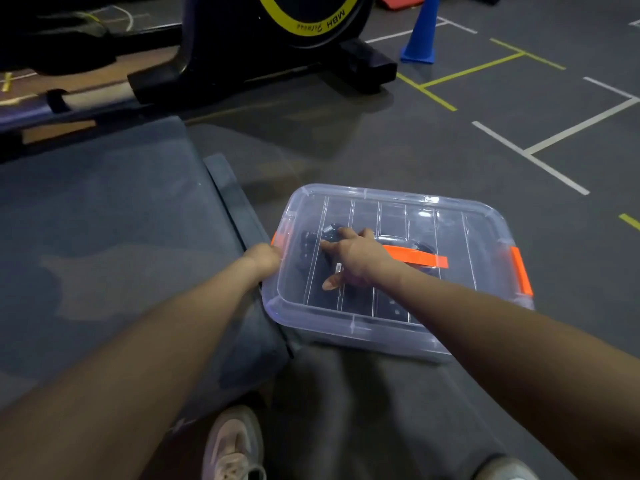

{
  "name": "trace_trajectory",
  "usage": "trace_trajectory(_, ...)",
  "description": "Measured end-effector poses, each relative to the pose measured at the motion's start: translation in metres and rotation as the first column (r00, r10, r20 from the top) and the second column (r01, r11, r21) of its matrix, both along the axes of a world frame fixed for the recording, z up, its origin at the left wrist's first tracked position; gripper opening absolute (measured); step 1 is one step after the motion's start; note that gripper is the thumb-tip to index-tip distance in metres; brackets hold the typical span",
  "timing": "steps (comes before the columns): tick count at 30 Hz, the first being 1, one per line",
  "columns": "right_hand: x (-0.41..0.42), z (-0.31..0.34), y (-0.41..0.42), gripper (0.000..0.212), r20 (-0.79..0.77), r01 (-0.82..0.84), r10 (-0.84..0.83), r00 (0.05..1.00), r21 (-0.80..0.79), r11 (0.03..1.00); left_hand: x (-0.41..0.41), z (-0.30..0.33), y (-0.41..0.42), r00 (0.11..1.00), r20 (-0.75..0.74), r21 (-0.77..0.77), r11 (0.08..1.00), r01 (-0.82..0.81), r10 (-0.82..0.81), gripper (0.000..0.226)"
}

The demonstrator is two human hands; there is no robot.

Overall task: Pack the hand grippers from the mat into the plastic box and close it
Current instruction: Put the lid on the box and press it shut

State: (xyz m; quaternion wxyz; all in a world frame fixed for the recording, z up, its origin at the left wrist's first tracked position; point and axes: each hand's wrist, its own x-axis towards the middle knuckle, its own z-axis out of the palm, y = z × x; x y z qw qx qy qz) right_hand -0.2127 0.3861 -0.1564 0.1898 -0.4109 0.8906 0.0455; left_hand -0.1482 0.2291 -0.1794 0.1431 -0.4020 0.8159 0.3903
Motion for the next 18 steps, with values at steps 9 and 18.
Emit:
trace_trajectory(9,-0.002,-0.002,-0.001,0.077,-0.001,0.012,-0.012,1.000,0.008,1.000,-0.003,-0.005,-0.008,0.994,-0.103,-0.051,0.998,-0.041,0.035,0.055)
trace_trajectory(18,0.000,0.003,0.002,0.079,-0.003,-0.008,0.008,1.000,0.012,1.000,-0.007,0.004,0.002,0.996,-0.058,-0.328,0.944,0.044,-0.066,0.035)
